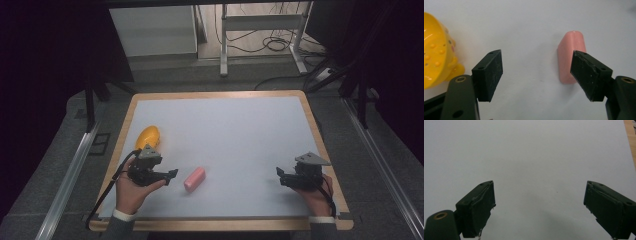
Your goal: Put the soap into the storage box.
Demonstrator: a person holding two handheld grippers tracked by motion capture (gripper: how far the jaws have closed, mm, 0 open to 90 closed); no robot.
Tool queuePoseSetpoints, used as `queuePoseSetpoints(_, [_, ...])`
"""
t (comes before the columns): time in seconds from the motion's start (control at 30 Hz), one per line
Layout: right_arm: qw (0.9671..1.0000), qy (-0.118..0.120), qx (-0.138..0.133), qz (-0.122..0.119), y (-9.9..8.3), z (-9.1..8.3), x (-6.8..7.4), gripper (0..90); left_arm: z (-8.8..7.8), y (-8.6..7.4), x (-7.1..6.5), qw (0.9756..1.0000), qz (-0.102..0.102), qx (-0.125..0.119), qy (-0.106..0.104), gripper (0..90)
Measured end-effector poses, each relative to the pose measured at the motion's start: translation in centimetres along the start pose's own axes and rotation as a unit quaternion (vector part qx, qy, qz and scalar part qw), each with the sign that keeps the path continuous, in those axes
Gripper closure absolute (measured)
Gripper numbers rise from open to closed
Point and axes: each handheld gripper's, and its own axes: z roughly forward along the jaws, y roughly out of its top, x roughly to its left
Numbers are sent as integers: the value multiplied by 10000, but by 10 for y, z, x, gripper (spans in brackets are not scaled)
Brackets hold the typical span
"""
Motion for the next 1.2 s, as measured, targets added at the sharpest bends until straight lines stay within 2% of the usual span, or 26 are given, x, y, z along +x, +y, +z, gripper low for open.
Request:
queuePoseSetpoints(0.27, [10000, -25, -3, 3, 0, 0, 0, 99, 7, 8, -9, 9998, 131, 117, -36, 262])
queuePoseSetpoints(0.4, [10000, -14, 7, 4, 0, 1, 0, 99, 10, 10, -12, 9998, 128, 143, -86, 261])
queuePoseSetpoints(0.6, [10000, -18, 10, -6, -1, 1, 0, 99, 21, 12, -20, 9988, 267, 378, -167, 255])
queuePoseSetpoints(0.87, [10000, -22, 36, -39, -1, 2, 0, 99, 29, 17, -25, 9981, 330, 480, -222, 252])
queuePoseSetpoints(0.93, [10000, -34, 63, -65, -2, 2, 1, 99, 34, 17, -27, 9977, 296, 528, -292, 251])
queuePoseSetpoints(1.2, [9999, -31, 81, -97, -2, 4, 2, 99, 43, 16, -31, 9969, 299, 658, -322, 251])
